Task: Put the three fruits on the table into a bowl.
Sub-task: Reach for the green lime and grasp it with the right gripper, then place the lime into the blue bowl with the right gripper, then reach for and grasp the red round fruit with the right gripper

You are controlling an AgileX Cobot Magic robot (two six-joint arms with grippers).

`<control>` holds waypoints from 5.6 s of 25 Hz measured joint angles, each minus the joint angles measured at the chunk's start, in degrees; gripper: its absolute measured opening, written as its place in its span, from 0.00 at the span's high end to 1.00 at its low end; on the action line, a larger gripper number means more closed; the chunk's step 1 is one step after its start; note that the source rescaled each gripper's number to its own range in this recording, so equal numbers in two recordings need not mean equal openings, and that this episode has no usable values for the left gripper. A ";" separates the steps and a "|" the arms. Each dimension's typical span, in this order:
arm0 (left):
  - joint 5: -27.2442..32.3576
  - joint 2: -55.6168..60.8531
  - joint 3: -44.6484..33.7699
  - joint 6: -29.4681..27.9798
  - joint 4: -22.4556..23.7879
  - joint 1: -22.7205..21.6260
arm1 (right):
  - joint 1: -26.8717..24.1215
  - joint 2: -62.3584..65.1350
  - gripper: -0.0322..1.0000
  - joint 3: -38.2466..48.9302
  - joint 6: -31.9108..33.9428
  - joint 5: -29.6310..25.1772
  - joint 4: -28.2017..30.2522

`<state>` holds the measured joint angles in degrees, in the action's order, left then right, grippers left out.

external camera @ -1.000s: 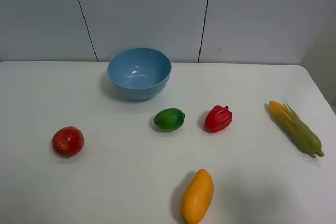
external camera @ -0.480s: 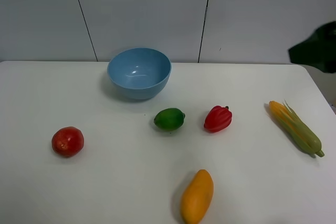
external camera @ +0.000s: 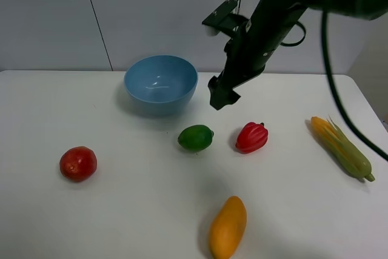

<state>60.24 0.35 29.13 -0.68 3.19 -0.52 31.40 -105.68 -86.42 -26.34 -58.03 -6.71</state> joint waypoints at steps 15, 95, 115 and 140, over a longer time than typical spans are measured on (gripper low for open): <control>0.00 0.00 0.00 0.00 0.00 0.00 | 4.99 -19.48 0.00 -8.92 -4.10 -0.19 -0.99; 0.00 0.00 -0.05 0.00 -0.06 0.00 | 12.44 -18.88 0.42 -38.61 23.07 -1.77 -4.95; 0.00 0.00 -0.05 0.00 -0.06 0.00 | 26.69 -34.62 0.42 -38.61 21.79 7.89 -10.18; 0.00 0.00 -0.11 0.00 -0.01 0.00 | 27.36 -40.79 0.00 -38.61 23.48 15.29 -10.41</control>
<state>60.24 0.35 29.02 -0.67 3.19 -0.52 58.76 -146.47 -125.03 -2.86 -42.74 -17.12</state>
